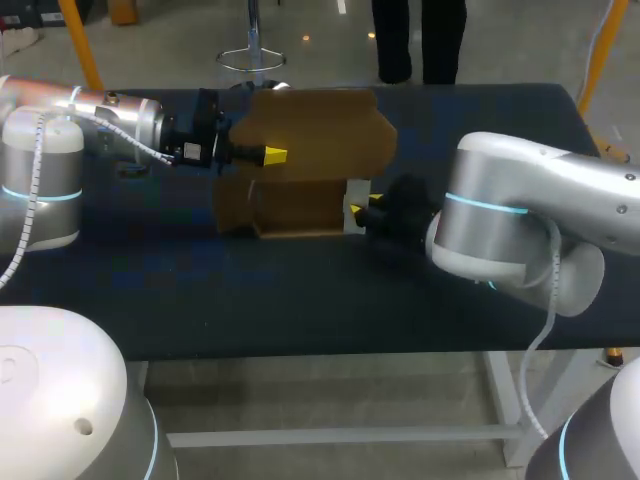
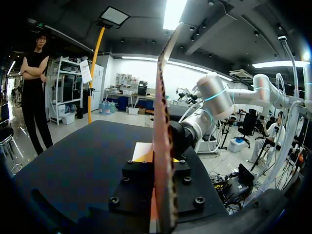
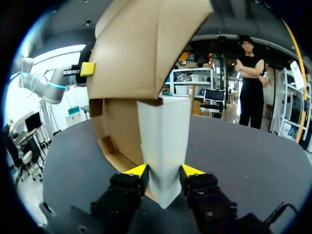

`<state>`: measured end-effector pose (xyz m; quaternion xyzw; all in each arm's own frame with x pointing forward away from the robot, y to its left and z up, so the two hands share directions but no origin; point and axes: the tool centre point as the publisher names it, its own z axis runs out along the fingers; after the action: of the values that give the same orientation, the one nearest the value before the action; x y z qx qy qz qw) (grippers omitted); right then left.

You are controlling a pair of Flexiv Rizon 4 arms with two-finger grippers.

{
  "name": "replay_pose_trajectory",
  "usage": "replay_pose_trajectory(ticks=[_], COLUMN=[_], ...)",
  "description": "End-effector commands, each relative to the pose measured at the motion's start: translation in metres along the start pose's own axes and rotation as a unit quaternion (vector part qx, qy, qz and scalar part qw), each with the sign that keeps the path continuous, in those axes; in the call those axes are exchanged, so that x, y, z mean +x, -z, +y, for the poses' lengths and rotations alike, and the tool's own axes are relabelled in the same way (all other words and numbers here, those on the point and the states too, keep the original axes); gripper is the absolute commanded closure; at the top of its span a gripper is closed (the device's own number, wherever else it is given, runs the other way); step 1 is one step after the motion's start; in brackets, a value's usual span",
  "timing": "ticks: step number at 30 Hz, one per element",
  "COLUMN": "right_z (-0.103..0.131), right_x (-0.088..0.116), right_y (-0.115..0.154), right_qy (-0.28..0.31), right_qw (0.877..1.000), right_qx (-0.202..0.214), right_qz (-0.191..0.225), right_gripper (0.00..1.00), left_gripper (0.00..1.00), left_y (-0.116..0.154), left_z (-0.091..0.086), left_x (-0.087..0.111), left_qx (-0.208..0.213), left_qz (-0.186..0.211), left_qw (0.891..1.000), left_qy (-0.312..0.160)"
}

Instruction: Assemble the packaging by folding the flat box into shape, placing the metal phone stand inside, and closing the box properly

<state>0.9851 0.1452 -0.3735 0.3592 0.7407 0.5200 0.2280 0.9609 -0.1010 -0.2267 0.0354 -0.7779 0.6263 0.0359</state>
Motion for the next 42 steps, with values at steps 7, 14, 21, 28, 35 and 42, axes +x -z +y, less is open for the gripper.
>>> replay_pose_trajectory(ticks=[7,14,21,28,35,42], right_z=[-0.002,-0.001,0.001,0.002,0.002,0.002], right_x=[0.001,-0.004,-0.007,-0.011,-0.014,-0.014], right_y=[-0.002,-0.004,-0.007,-0.007,-0.008,-0.007], right_qy=[-0.022,-0.038,-0.044,-0.055,-0.063,-0.06], right_qw=[0.988,0.982,0.977,0.973,0.971,0.971], right_qx=[-0.015,-0.003,0.009,0.016,0.017,0.018], right_qz=[-0.151,-0.186,-0.209,-0.224,-0.232,-0.229], right_gripper=[0.57,0.6,0.64,0.69,0.94,1.0], left_gripper=[1.0,1.0,1.0,1.0,1.0,1.0], left_y=[-0.001,-0.001,-0.001,-0.001,-0.001,-0.001], left_z=[0.002,0.002,0.002,0.002,0.002,0.002], left_x=[0.0,0.0,0.0,0.0,0.0,0.0], left_qx=[0.0,0.0,0.0,0.0,0.0,0.0], left_qz=[0.002,0.002,0.002,0.002,0.002,0.002], left_qw=[1.0,1.0,1.0,1.0,1.0,1.0], left_qy=[0.0,0.0,0.0,0.0,0.0,0.0])
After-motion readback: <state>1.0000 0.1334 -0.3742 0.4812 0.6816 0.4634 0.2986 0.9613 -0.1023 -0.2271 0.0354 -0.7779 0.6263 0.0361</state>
